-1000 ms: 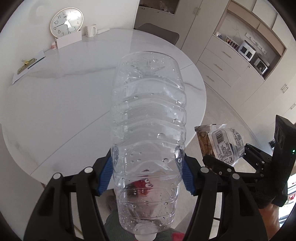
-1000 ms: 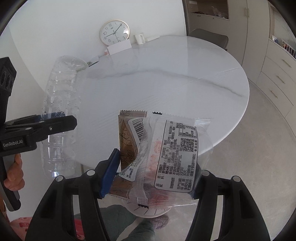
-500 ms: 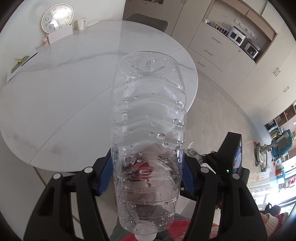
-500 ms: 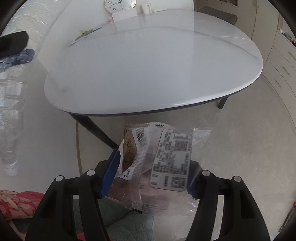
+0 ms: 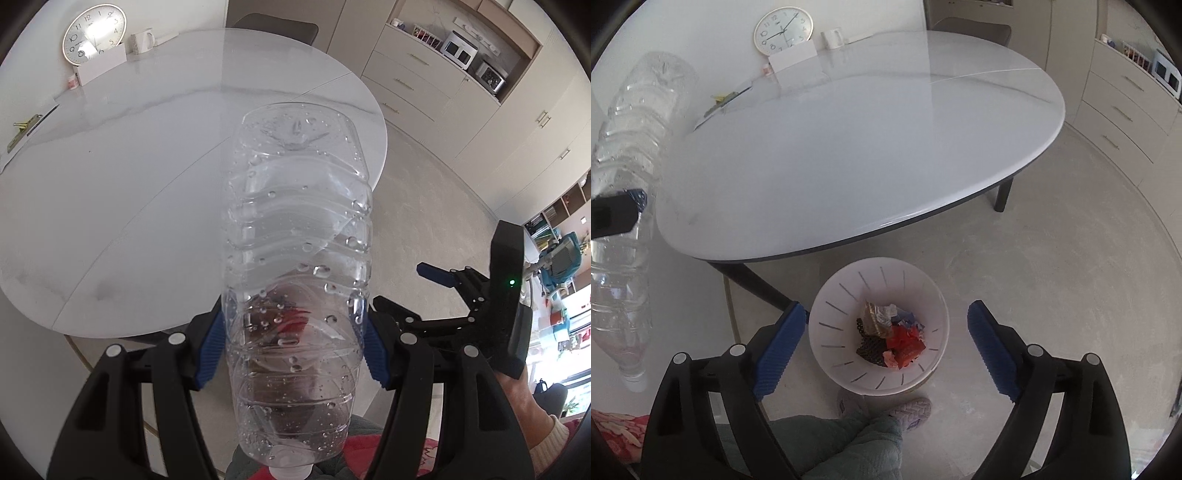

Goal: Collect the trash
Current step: 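Open the left tool to drop the bottle while the right tool drops the bag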

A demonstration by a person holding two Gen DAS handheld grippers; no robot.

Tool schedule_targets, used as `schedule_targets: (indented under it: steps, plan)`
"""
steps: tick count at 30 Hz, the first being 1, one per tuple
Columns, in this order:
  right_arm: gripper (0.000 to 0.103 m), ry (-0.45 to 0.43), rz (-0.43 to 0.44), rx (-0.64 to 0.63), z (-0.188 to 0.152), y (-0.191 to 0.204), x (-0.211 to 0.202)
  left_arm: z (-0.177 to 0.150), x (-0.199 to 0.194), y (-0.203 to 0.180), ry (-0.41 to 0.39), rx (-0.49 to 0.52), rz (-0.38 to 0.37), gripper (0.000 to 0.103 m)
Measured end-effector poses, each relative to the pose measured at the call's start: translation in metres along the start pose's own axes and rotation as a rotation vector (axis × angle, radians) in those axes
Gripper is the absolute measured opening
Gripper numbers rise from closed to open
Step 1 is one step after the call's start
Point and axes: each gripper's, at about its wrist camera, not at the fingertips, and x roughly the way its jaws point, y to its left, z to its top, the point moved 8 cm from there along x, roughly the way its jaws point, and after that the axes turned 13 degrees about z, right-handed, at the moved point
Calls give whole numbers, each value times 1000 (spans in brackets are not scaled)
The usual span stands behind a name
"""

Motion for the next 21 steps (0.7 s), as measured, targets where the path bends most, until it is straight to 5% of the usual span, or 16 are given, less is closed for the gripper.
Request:
schedule_targets:
  steps: [8, 21]
  plan:
    - [94, -102, -44, 52, 5, -9, -49, -8, 15, -33, -17, 144, 7, 61]
    - [96, -132, -107, 146, -17, -48, -70, -23, 131, -96, -50, 363, -11, 62]
